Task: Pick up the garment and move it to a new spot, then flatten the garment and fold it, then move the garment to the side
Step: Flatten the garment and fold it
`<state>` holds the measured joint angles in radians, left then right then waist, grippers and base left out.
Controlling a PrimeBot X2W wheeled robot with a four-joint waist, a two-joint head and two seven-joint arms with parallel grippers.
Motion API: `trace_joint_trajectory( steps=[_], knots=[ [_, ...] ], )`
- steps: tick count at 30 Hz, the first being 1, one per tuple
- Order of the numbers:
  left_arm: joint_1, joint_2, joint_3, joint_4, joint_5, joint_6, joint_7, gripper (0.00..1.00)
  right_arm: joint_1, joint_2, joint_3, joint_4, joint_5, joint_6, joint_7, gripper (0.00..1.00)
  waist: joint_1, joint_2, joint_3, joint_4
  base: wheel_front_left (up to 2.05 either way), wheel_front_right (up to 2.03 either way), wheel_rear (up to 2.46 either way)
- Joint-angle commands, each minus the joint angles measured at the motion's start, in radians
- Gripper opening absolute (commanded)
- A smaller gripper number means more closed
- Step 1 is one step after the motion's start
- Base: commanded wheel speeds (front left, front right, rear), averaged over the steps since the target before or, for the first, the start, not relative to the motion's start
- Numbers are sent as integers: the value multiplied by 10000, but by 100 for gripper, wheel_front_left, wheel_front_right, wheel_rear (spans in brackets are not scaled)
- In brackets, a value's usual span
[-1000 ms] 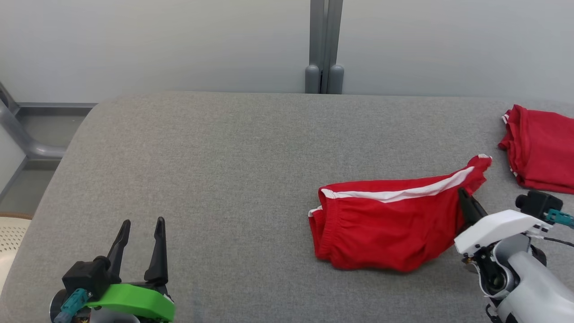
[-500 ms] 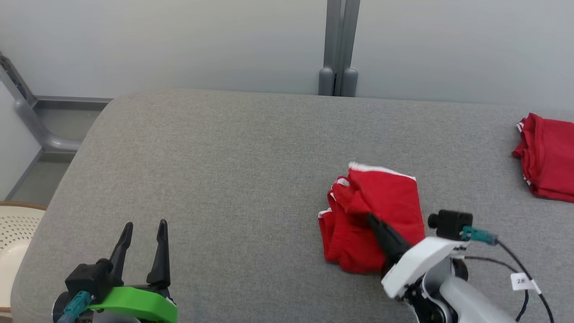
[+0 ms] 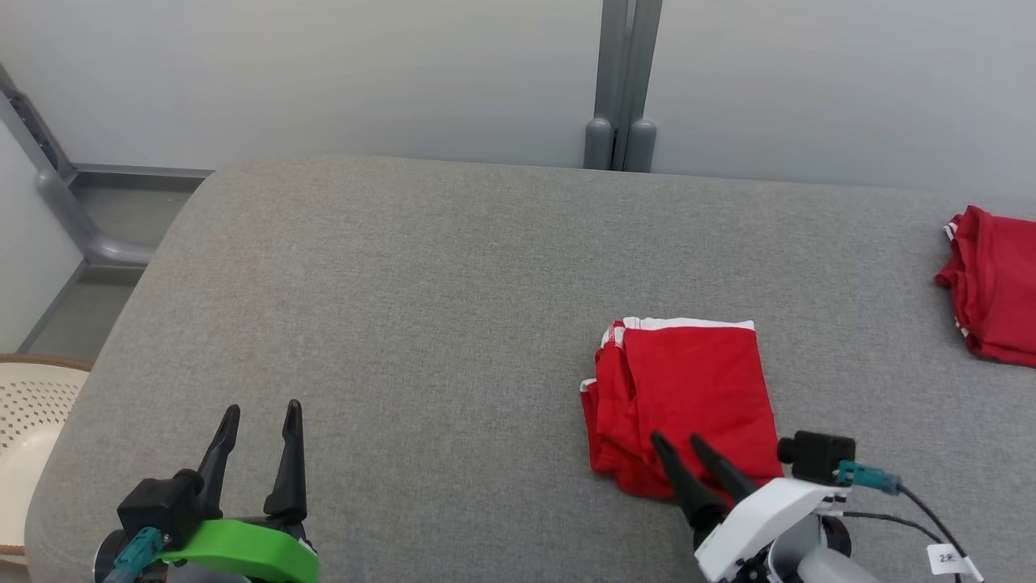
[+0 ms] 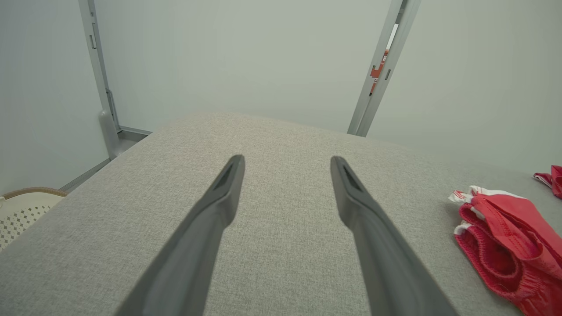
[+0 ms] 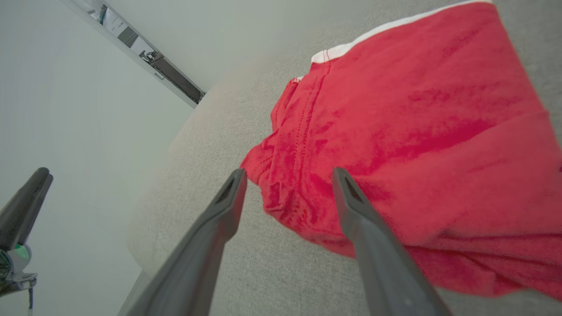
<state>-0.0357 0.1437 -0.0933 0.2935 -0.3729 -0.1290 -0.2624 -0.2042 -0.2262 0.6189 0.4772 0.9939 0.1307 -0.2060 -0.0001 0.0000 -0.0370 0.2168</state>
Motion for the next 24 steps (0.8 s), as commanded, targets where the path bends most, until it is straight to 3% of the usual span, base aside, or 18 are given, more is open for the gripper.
trace_joint_trajectory(
  steps=[1, 12, 17, 24],
  knots=[
    [145, 80, 46, 17, -28, -38, -26, 100, -128, -145, -201, -183, 154, -4, -186, 100, 1, 0, -21, -38, 0, 0, 0],
    [95, 114, -188, -2, 45, -38, -26, 100, -224, -876, -1948, -152, -1084, -5, -584, 100, 1, 0, 45, -83, 0, 0, 0],
    [63, 127, -295, 68, 44, -38, -26, 100, 71, -641, -2905, -160, -2072, -4, -591, 100, 1, 0, 41, -140, 0, 0, 0],
    [232, 27, -159, 110, 68, -38, -26, 100, 926, -27, -4448, -1257, -3538, -5, -588, 100, 1, 0, -52, -662, 0, 0, 0]
  ],
)
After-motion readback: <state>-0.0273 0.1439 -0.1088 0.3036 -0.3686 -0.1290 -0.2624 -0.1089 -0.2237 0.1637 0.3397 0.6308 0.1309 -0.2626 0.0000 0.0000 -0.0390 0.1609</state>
